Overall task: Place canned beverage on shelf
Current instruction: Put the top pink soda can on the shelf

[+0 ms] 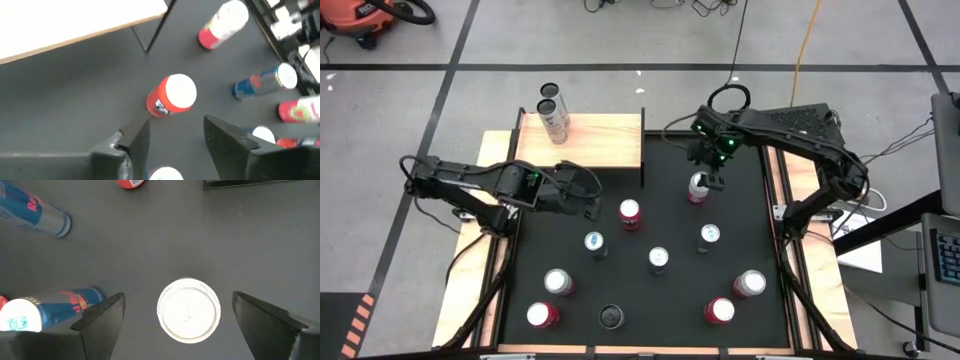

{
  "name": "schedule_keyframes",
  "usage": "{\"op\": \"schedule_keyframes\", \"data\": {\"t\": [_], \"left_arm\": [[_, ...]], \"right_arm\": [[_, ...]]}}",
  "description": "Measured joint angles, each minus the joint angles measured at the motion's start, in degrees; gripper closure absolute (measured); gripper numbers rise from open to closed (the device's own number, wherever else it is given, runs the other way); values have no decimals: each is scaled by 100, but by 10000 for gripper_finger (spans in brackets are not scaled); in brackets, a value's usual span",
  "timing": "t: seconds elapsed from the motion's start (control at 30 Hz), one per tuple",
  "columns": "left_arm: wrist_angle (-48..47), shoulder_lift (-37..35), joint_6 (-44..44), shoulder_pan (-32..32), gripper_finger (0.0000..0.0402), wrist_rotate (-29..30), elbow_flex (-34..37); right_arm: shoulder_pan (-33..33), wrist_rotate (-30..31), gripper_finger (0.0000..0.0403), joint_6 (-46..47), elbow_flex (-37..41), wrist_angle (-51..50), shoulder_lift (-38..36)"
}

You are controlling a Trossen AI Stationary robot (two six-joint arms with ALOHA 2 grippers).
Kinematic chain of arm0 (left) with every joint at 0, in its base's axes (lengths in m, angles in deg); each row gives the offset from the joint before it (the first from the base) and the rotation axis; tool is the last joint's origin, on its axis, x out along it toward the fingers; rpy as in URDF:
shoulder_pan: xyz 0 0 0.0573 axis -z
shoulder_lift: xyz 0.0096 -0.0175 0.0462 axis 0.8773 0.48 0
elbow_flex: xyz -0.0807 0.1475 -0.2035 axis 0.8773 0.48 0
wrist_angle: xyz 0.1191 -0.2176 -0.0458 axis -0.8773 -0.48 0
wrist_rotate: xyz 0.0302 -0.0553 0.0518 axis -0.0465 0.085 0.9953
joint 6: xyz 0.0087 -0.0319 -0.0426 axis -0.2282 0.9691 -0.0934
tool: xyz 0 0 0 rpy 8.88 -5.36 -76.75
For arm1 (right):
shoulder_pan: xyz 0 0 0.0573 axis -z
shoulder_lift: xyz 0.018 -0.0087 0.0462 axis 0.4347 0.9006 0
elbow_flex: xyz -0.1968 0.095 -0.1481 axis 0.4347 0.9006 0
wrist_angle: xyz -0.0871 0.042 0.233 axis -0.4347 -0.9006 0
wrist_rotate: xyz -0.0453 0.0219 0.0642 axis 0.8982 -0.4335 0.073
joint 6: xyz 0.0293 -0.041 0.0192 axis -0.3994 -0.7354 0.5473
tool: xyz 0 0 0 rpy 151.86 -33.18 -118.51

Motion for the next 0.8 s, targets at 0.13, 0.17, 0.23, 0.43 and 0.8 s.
{"op": "schedule_keyframes", "data": {"t": [0.13, 0.17, 0.23, 0.43, 0.8], "left_arm": [[-2, 0, -171, -90, 141, -119, 0], [-3, 0, -170, -113, 126, -113, 0], [-4, 0, -164, -166, 101, -91, 0], [0, 0, -133, -278, 71, 22, 0], [11, 0, -118, -260, 70, 80, 0]], "right_arm": [[-10, 389, 44, -10, 0, -12, 68], [-7, 484, 38, -14, 0, -15, 72], [-1, 519, 22, -10, 0, -18, 72], [-7, 440, 7, -20, -2, -60, 74], [-14, 478, 6, 162, 674, 265, 77]]}}
